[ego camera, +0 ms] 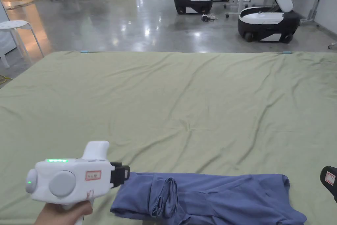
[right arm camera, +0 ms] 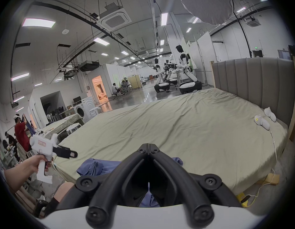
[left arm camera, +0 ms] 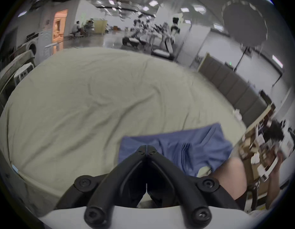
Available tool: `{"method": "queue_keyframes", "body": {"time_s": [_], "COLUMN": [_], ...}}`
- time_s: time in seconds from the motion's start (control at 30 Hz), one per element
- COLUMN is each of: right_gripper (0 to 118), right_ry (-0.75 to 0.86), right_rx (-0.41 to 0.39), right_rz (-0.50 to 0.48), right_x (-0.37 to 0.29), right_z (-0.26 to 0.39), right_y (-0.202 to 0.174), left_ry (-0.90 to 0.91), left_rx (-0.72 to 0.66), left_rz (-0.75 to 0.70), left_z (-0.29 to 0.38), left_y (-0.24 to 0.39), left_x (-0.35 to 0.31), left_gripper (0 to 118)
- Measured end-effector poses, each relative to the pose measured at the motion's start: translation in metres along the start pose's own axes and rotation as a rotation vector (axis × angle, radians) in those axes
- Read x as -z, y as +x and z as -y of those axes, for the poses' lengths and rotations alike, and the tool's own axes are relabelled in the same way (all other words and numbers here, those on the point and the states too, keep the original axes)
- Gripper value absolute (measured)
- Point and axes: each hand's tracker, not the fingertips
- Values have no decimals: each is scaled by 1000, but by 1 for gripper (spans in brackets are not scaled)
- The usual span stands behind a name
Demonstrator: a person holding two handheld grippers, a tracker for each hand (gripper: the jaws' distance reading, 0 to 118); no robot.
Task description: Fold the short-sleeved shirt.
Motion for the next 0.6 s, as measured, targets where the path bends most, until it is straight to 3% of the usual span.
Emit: {"method": "queue_keyframes", "body": {"time_s": [0.07,0.3,0.37,0.47,0.6], "right_gripper": [0,0,0,0,0], "right_ry": [2,18,17,17,26], "right_rx": [-6,13,20,31,45], "right_rz": [-2,6,16,34,48], "right_x": [-1,-8,-11,-14,-20], "right_z": [-1,-2,-1,1,-1], "right_y": [-3,0,2,8,13], "left_ry": [-72,-247,-168,-172,-208], "left_rx": [-21,94,138,3,-1], "left_rz": [7,3,4,127,102], "left_z": [10,23,16,6,-3], "left_y": [10,77,92,108,124], "left_x": [18,86,91,114,131], "left_gripper": [0,0,0,0,0]}}
